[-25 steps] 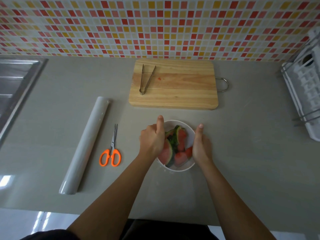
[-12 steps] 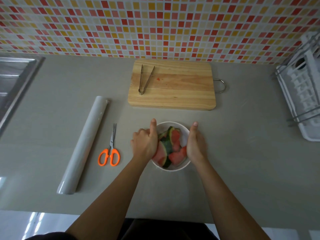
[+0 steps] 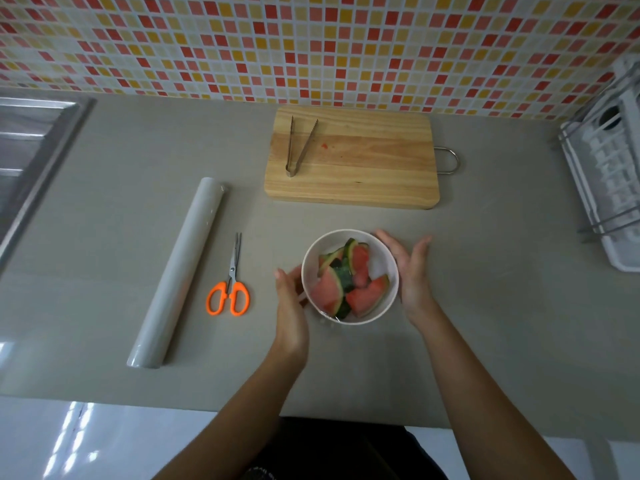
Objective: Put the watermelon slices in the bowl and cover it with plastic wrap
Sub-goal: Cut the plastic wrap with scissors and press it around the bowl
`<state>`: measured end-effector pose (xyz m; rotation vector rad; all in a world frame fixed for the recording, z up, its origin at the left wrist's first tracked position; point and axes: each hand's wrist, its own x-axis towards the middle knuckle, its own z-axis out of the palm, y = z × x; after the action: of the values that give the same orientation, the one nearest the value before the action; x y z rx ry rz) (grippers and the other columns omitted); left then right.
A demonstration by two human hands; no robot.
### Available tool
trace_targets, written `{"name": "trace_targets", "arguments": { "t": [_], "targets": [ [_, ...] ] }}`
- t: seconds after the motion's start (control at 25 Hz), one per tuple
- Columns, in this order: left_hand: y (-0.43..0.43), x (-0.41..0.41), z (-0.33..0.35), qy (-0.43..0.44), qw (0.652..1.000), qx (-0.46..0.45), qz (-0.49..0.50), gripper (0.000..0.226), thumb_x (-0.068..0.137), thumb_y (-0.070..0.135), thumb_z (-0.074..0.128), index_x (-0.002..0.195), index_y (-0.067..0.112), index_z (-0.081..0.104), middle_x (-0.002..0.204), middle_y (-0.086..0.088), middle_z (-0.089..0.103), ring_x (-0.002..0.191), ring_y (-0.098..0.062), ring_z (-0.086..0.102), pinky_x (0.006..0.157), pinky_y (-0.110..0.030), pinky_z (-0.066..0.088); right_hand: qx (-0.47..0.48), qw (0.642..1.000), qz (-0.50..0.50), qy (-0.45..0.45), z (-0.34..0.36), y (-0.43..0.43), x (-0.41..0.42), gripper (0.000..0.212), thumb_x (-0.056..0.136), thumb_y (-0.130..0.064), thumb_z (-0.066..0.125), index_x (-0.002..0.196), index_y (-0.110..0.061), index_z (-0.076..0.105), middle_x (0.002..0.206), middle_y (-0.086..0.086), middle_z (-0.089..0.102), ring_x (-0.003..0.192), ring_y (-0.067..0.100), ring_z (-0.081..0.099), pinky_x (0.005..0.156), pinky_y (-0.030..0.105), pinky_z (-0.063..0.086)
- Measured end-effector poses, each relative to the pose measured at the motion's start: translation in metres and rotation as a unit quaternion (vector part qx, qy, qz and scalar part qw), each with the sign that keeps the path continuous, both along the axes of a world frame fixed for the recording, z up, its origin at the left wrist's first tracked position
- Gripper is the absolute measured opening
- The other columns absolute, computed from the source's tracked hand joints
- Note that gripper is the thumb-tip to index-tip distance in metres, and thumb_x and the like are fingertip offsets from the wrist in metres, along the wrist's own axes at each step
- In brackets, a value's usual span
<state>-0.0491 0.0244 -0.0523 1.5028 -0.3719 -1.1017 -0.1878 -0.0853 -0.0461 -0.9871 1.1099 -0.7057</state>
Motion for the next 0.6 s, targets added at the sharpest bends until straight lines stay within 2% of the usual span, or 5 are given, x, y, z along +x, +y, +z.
{"name": "trace_targets", "arguments": {
  "t": [0.12,0.28,0.36,0.48,0.6],
  "targets": [
    [-0.014,0.006,0.004,0.066,0.996,-0.031,-0.058,0.066,0.096,0.057,0.006,0.12,0.026,0.06,0.113,0.009,0.071,0.105,-0.001,0.063,0.076,-0.009,0.049,0.005,1.0,-0.002,-0.027,0.004,0.006,0.001,0.088,0.082,-0.066,-0.008,0.117,-0.026,0.061,0.114,-0.005,0.068,0.109,0.007,0.06,0.092,0.022,0.048],
    [-0.053,0.049,0.013,0.095,0.995,-0.039,-0.01,0.066,0.098,0.053,0.003,0.146,0.017,0.031,0.151,0.0,0.038,0.137,-0.013,0.036,0.113,-0.029,0.026,-0.002,0.988,-0.137,0.069,-0.009,0.013,-0.001,0.075,0.092,-0.055,0.0,0.117,-0.015,0.059,0.113,0.01,0.064,0.109,0.019,0.059,0.102,0.034,0.04],
    [-0.044,0.045,0.005,0.059,0.997,-0.03,0.05,0.061,0.1,0.048,0.005,0.148,0.017,0.027,0.154,-0.001,0.03,0.141,-0.014,0.029,0.111,-0.024,0.02,-0.015,0.981,-0.165,0.097,-0.015,0.012,-0.002,0.066,0.096,-0.049,0.005,0.121,-0.016,0.056,0.124,0.009,0.058,0.119,0.018,0.051,0.107,0.033,0.031],
    [-0.028,0.023,0.0,0.07,0.995,-0.064,0.035,0.054,0.101,0.045,0.009,0.146,0.024,0.03,0.147,0.005,0.041,0.133,-0.006,0.04,0.098,-0.013,0.035,-0.047,0.993,-0.101,0.048,-0.012,0.006,0.012,0.06,0.097,-0.045,0.007,0.135,-0.015,0.043,0.144,0.009,0.043,0.132,0.015,0.038,0.113,0.033,0.025],
    [-0.041,0.013,0.003,0.115,0.987,-0.107,0.018,0.059,0.101,0.046,0.016,0.136,0.007,0.043,0.13,-0.013,0.056,0.12,-0.024,0.054,0.099,-0.035,0.048,-0.026,0.995,-0.095,-0.024,-0.008,0.008,0.034,0.057,0.098,-0.043,0.006,0.131,-0.018,0.046,0.138,0.014,0.048,0.128,0.025,0.045,0.109,0.041,0.034]
  ]
}}
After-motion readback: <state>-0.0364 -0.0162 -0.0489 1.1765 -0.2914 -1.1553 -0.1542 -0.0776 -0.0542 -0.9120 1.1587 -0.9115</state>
